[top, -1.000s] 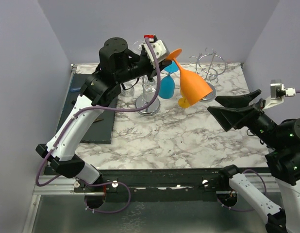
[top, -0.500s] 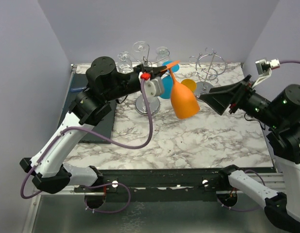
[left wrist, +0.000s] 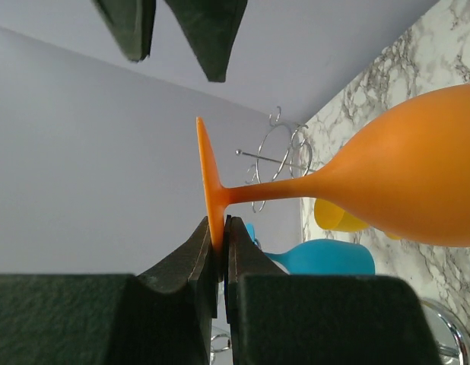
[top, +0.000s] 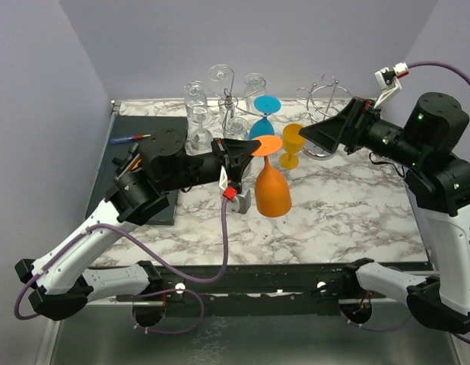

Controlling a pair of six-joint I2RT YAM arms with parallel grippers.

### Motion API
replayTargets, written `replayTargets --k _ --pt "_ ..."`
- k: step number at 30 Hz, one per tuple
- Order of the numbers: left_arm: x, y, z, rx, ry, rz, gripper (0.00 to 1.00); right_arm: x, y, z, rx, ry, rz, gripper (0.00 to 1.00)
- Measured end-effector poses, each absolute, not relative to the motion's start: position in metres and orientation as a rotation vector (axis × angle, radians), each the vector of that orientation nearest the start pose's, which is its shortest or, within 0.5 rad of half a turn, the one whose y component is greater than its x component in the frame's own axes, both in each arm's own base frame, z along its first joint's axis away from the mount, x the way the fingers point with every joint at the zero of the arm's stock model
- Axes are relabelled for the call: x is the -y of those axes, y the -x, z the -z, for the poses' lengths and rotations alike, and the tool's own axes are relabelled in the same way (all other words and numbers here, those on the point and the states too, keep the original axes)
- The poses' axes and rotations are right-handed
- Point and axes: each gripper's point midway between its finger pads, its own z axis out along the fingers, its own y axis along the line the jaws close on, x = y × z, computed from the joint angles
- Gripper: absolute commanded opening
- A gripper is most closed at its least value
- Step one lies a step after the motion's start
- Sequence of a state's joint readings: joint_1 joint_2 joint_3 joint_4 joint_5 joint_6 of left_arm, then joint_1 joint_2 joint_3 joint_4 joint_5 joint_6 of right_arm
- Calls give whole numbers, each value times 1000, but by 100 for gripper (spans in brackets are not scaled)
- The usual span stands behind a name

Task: Place the wine glass upside down on the wine glass rack
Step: Turn the wine glass upside down at the wine rack.

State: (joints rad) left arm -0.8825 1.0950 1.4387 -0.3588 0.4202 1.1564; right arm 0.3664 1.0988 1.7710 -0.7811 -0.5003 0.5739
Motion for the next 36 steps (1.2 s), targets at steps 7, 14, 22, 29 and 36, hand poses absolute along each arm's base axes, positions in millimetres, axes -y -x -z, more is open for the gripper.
replayTargets --k 7,14,22,29,36 --pt "305 -185 -456 -443 -1544 83 0 -196 -224 -473 -1830 196 -1103 87" --pt "306 -179 -443 -383 -1581 46 0 -206 -232 -456 -1883 207 -1145 82" --pt "309 -175 -417 -324 -1648 6 0 -211 -232 -446 -1908 214 -1180 80" --pt "306 -173 -419 -272 -1652 -43 0 -223 -230 -426 -1961 225 -1270 71" --pt "306 -175 -403 -218 -1693 -102 0 -234 -224 -416 -1989 244 -1393 66"
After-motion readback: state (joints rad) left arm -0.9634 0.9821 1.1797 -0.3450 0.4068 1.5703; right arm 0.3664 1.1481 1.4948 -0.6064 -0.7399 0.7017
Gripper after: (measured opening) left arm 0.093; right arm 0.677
